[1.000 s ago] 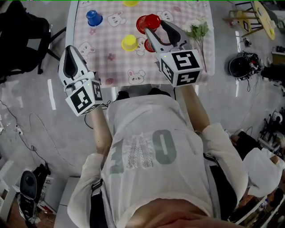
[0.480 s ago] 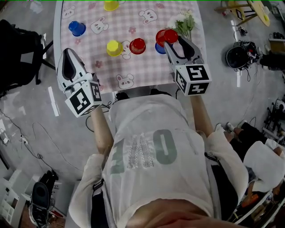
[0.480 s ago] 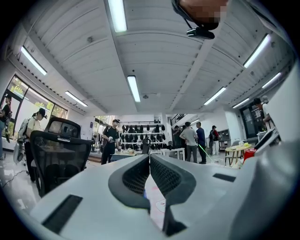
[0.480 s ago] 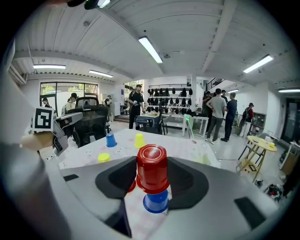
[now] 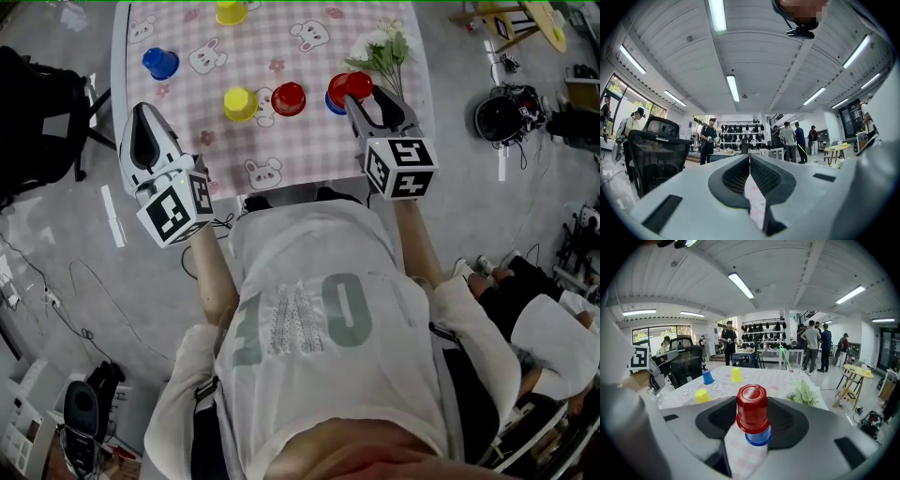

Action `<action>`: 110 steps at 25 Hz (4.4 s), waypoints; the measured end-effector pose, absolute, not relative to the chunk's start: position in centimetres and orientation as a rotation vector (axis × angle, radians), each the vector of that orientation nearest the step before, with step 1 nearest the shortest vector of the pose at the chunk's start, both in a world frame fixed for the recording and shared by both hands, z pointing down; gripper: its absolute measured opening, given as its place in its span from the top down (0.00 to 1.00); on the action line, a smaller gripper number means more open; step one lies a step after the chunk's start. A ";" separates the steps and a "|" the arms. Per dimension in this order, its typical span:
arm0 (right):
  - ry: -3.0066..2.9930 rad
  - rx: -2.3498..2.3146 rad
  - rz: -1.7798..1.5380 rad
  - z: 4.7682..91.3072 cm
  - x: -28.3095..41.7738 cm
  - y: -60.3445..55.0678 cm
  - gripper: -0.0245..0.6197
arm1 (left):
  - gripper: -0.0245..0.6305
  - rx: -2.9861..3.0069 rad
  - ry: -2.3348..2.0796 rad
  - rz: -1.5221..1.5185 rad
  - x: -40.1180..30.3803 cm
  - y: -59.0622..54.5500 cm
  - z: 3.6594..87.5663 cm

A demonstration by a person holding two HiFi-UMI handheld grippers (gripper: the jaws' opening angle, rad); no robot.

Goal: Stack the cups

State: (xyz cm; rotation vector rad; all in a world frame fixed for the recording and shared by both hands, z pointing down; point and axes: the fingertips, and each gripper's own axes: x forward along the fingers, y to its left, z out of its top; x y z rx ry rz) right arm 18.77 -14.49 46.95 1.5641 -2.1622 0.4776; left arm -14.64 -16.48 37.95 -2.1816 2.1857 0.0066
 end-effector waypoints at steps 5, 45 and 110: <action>-2.200 1.528 0.491 47.0 17.0 -14.5 0.64 | 0.92 -2.168 2.199 0.002 -15.4 -16.3 38.1; -2.242 1.428 0.466 46.3 13.4 -14.8 0.63 | 0.92 -2.159 2.272 0.010 -17.4 -15.9 39.3; -2.339 1.141 0.289 42.5 -12.9 -26.9 0.62 | 0.92 -2.073 2.442 0.000 -32.7 -11.1 42.5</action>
